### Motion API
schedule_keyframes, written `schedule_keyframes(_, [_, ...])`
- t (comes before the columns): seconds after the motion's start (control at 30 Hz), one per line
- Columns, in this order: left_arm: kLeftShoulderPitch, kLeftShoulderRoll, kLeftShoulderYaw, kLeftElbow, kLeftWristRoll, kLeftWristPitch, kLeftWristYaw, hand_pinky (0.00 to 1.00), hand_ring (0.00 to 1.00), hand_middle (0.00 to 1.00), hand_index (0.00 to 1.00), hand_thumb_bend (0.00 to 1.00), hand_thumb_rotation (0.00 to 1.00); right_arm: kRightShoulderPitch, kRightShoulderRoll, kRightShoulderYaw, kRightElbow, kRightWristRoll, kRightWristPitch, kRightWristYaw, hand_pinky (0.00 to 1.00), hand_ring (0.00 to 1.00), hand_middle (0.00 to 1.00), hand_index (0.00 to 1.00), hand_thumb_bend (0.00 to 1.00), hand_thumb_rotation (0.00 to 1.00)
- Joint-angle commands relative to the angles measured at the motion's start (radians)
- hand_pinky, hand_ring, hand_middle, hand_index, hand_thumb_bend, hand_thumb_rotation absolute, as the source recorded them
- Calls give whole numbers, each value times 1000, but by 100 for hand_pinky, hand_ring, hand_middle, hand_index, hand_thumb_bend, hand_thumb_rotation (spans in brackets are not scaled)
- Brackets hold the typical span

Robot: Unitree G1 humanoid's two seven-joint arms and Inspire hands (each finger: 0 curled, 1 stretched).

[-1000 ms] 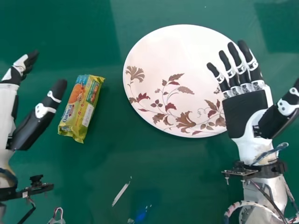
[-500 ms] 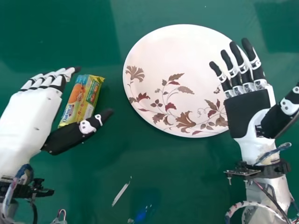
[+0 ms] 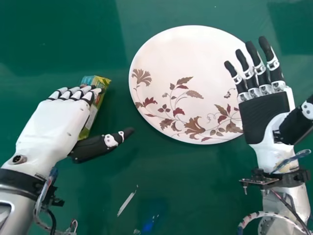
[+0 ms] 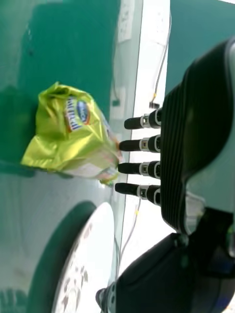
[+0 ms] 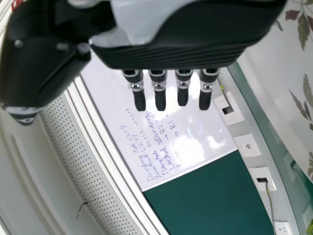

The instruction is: Pick up biscuit and place it in the plate

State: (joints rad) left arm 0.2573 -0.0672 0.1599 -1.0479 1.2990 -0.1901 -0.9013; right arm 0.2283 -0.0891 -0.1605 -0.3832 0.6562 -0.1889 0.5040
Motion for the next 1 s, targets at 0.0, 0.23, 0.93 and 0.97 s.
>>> schedule_keyframes(0.0, [-16, -184, -18, 1, 65, 43, 10, 100, 100, 100, 97, 100, 83, 38, -21, -19, -24, -14, -25, 30, 92, 100, 100, 100, 100, 53])
schedule_keyframes(0.23, [72, -197, -81, 1, 145, 120, 147, 100, 100, 100, 100, 100, 87, 53, -40, -35, -16, -11, -51, 63, 90, 100, 100, 100, 100, 52])
schedule_keyframes(0.93, [204, -92, -617, 1, 611, 597, 349, 100, 100, 100, 100, 100, 87, 31, -31, -35, 6, 0, -39, 81, 93, 100, 100, 100, 100, 54])
schedule_keyframes(0.97, [202, -81, -636, 1, 630, 624, 345, 100, 100, 100, 100, 100, 87, 30, -31, -36, 5, 0, -38, 80, 92, 100, 100, 100, 100, 53])
